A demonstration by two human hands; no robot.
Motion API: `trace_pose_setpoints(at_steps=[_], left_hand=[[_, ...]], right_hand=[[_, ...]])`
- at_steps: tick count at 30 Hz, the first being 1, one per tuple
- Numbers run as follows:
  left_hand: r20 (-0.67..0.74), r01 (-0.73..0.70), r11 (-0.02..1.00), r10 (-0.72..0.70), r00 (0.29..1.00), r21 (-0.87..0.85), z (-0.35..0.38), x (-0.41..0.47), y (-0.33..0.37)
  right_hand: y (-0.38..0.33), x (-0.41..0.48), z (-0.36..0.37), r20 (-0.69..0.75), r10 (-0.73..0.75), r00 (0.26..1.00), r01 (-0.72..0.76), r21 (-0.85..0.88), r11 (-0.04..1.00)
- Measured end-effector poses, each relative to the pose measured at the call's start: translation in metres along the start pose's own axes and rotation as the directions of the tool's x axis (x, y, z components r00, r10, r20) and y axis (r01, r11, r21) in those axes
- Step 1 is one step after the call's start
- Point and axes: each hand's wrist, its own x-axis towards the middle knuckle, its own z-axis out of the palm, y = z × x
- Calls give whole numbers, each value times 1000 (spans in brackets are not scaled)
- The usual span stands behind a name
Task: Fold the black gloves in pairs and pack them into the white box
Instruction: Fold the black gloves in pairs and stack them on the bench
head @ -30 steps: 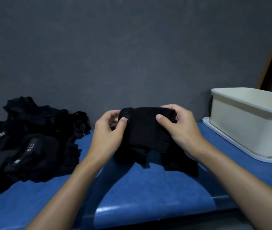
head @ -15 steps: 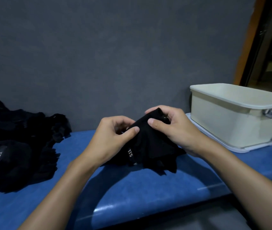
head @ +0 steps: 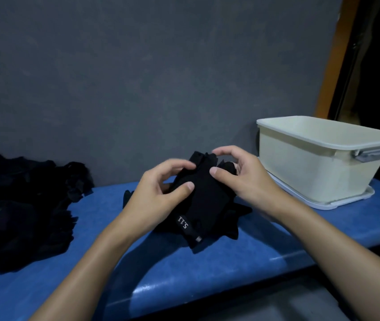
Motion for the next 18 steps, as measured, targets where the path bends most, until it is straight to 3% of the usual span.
trace_pose_setpoints(at_steps=[8, 13, 18], left_hand=[[-164, -34, 998, 25, 986, -58, 2, 0, 3], [-191, 39, 970, -86, 978, -238, 6, 6, -3], [-121, 147, 984, -159, 980, -105, 11, 6, -17]], right_hand=[[11, -8, -6, 87, 152, 985, -164, 156, 974], [18, -11, -10, 90, 151, 985, -156, 52, 986], [17, -12, -21, -1, 74, 997, -74, 35, 997]])
